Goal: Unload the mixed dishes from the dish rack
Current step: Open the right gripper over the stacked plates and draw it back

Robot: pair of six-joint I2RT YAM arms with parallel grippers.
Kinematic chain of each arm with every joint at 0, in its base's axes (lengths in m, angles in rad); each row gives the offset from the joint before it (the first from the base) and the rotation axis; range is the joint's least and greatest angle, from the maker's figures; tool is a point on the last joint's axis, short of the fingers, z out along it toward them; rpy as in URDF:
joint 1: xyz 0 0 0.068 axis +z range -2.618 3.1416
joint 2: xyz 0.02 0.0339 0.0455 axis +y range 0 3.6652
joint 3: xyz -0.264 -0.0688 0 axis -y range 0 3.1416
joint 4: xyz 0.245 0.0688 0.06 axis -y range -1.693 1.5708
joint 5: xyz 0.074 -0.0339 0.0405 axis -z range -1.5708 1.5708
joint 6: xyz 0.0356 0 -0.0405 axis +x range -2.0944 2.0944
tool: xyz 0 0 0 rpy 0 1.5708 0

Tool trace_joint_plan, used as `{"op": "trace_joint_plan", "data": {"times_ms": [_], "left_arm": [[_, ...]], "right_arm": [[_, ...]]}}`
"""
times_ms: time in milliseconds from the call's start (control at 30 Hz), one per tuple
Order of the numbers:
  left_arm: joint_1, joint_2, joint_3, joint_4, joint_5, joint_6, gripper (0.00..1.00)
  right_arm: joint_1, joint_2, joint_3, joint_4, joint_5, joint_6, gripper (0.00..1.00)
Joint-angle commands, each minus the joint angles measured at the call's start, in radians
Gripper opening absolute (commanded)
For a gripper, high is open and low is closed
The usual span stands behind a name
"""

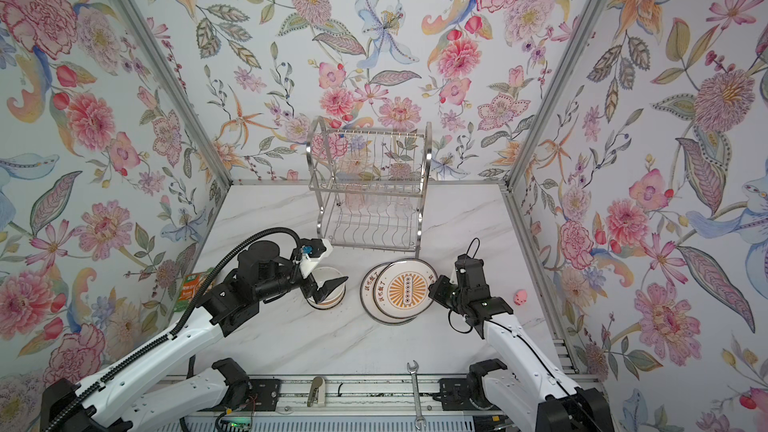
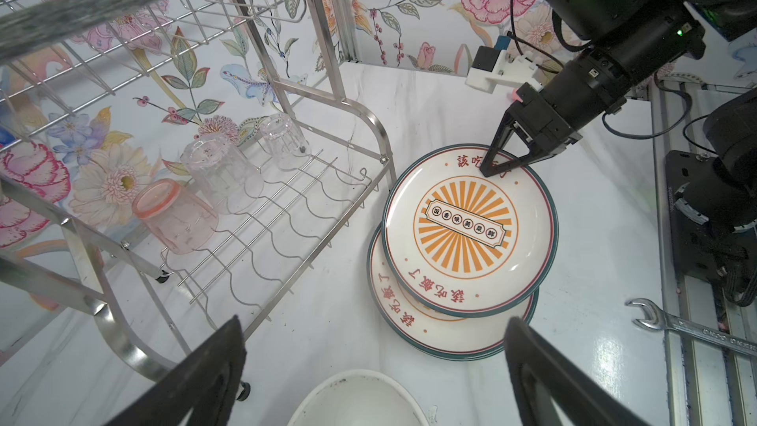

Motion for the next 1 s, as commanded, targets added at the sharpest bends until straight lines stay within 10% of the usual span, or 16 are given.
{"op": "trace_joint_plan", "data": {"times_ms": [0, 967], "left_arm": [[0.033, 0.023, 0.047, 0.000, 0.033, -0.017, 0.99], [0.075, 0.012, 0.034, 0.035, -0.123, -0.037, 0.99]], "right_arm": [[-0.021, 0.038, -0.006, 0.098, -0.074, 0.009, 0.00], [-0.006, 0.151, -0.006, 0.136, -0.062, 0.009, 0.29]]}}
